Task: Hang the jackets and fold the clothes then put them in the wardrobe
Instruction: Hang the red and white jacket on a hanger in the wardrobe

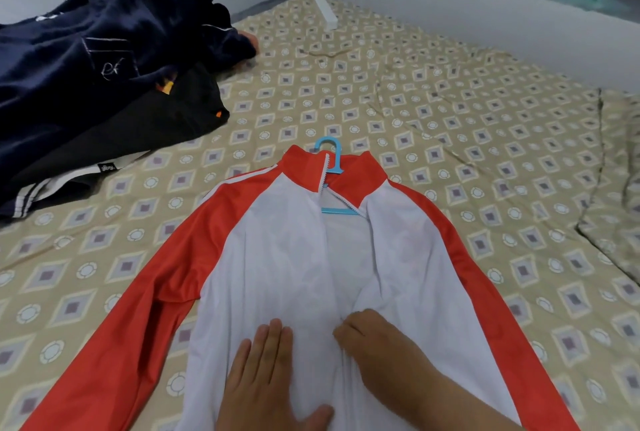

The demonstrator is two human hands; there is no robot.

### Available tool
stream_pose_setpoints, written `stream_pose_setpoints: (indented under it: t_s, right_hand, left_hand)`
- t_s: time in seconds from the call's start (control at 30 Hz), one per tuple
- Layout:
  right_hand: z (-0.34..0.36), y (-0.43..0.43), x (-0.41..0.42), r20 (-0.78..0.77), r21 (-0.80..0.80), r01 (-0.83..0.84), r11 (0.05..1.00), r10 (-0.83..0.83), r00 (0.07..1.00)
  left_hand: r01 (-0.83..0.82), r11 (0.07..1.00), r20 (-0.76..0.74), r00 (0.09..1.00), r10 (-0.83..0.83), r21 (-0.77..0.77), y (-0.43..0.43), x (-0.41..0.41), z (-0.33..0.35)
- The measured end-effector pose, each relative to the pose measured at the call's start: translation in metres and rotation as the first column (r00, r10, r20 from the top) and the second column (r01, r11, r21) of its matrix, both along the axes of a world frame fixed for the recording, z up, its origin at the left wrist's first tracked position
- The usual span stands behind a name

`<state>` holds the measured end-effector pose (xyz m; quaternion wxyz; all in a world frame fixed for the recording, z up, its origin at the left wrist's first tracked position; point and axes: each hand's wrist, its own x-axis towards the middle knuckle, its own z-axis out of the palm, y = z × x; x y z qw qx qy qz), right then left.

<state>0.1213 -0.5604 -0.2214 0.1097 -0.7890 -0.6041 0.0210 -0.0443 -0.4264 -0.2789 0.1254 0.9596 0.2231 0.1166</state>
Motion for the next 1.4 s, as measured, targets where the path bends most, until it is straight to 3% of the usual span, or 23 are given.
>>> stream_pose_setpoints:
  t_s: [0.17,0.3,0.47,0.57,0.63,0.77,0.83,1.0,1.17,1.3,1.4]
  right_hand:
    - [0.013,0.044,0.043,-0.292,-0.086,0.211,0.974,-0.227,0.929]
    - [0.022,0.082,0.075,-0.385,-0.089,0.409,0.908,-0.41,0.827]
    - [0.025,0.104,0.11,-0.622,-0.086,0.656,0.75,-0.555,0.552]
    - [0.017,0.098,0.112,-0.773,-0.253,0.642,0.724,-0.55,0.316]
    - [0.013,0.093,0.114,-0.785,-0.346,0.574,0.742,-0.564,0.256]
    - [0.018,0.092,0.12,-0.786,-0.377,0.502,0.778,-0.555,0.271]
    - [0.015,0.092,0.12,-0.779,-0.343,0.534,0.773,-0.552,0.298]
    - [0.005,0.094,0.121,-0.805,-0.284,0.596,0.751,-0.524,0.278]
    - [-0.008,0.103,0.118,-0.629,-0.193,0.573,0.796,-0.549,0.55]
    - [-0.003,0.117,0.136,-0.448,-0.164,0.39,0.906,-0.421,0.789]
    - [0.012,0.133,0.152,-0.418,-0.097,0.392,0.915,-0.395,0.818]
  left_hand:
    - [-0.033,0.998,-0.013,0.999,0.032,-0.044,-0.006,-0.001,0.006]
    - [-0.023,0.996,-0.034,0.999,0.02,-0.086,-0.006,-0.001,0.007]
    - [0.0,0.999,-0.025,1.0,-0.001,-0.053,-0.003,0.001,0.0]
    - [0.002,1.0,-0.012,1.0,-0.002,-0.015,0.0,0.001,0.004]
    - [0.006,1.0,-0.034,0.999,-0.006,-0.005,0.001,0.002,0.01]
    - [-0.157,0.984,0.015,0.987,0.159,-0.091,0.005,0.037,0.028]
    - [-0.23,0.961,-0.034,0.973,0.227,-0.154,0.019,0.083,0.042]
    - [-0.177,0.981,-0.211,0.965,0.156,-0.083,0.053,0.148,0.031]
    - [-0.151,0.987,-0.235,0.963,0.133,-0.062,0.051,0.144,0.019]
    - [-0.144,0.987,-0.274,0.954,0.119,-0.073,0.053,0.144,0.017]
    - [-0.138,0.987,-0.246,0.962,0.115,-0.079,0.054,0.144,0.014]
